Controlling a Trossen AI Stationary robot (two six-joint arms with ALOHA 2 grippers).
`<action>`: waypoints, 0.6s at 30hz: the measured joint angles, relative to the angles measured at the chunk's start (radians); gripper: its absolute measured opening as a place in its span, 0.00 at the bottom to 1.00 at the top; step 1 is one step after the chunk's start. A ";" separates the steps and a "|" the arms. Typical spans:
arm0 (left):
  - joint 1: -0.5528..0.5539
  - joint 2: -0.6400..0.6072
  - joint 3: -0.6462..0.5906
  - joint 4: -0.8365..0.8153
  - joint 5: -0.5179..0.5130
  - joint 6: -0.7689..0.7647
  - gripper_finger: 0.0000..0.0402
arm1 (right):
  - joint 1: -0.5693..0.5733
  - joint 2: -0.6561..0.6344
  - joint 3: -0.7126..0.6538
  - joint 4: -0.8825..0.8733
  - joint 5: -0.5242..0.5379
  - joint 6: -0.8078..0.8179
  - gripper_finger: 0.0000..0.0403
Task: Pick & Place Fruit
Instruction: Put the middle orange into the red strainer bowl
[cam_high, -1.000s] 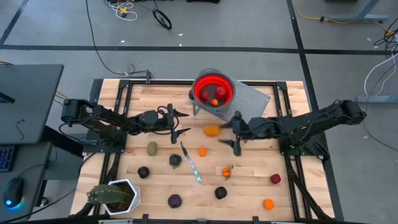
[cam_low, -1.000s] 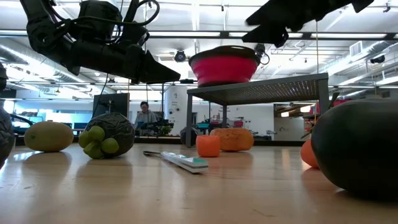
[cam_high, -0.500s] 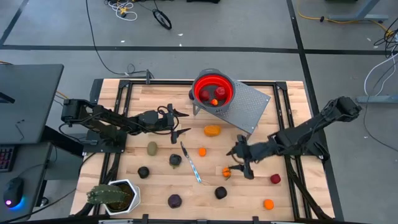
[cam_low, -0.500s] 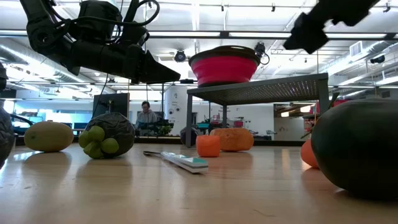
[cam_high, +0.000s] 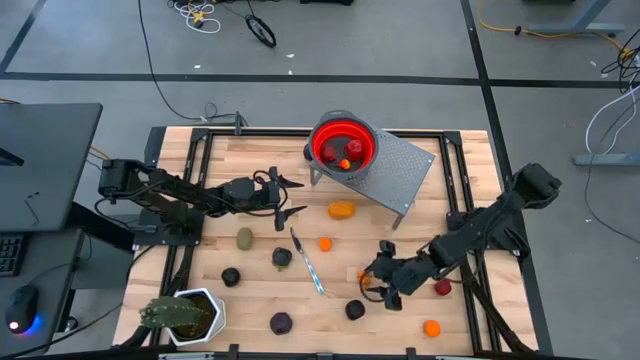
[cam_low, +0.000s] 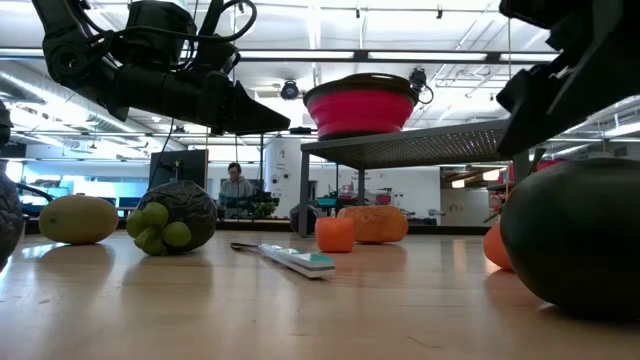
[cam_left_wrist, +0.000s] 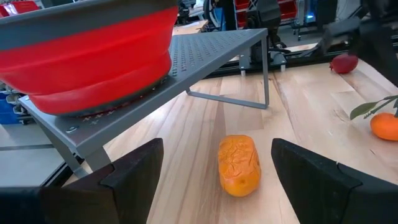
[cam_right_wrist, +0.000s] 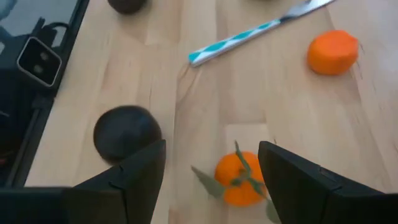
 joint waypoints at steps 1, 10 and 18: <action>0.000 0.000 0.000 0.000 0.000 0.000 0.76 | 0.001 0.013 0.000 0.012 0.012 -0.005 0.65; 0.000 0.000 0.000 0.000 0.000 0.000 0.76 | 0.000 0.090 0.000 0.000 0.040 0.009 0.63; 0.013 0.000 0.000 0.005 0.021 0.000 0.76 | -0.004 0.093 0.000 -0.010 0.068 -0.004 0.43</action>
